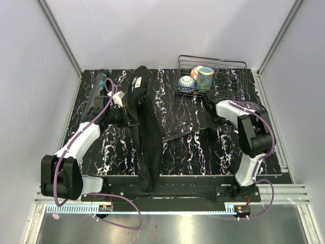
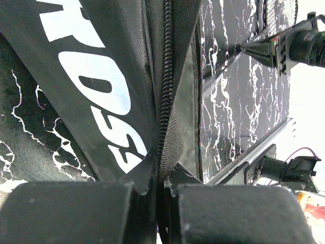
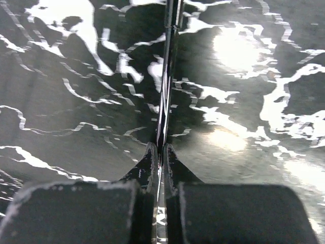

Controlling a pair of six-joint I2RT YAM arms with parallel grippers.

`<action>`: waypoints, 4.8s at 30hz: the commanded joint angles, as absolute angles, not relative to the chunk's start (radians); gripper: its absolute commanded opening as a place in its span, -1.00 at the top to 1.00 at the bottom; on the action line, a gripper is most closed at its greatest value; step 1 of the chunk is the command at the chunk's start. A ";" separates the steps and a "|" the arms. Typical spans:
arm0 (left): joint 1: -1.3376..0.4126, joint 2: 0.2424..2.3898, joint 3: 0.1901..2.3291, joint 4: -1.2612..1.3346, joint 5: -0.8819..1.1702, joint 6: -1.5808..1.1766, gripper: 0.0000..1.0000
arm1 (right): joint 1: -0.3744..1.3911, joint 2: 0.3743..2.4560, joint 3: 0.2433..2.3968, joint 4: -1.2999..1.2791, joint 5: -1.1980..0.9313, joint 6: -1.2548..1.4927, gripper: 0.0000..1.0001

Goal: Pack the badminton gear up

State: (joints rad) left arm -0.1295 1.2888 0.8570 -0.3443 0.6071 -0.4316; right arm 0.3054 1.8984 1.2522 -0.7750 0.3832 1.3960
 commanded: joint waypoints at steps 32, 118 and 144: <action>-0.072 1.224 0.870 -0.307 0.477 -0.479 1.00 | 0.860 1.357 1.324 -0.871 0.110 0.356 1.00; -0.299 1.299 0.839 -0.020 0.966 -0.537 1.00 | 1.032 1.695 1.428 -0.259 0.543 0.431 1.00; -0.282 1.377 0.785 0.123 1.057 -0.666 1.00 | 0.991 1.777 1.296 0.018 0.416 0.458 0.72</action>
State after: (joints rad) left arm -0.2798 1.3922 0.7567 0.0338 0.8986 -0.6502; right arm 1.0054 1.8584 1.2526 0.2924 0.6506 0.3325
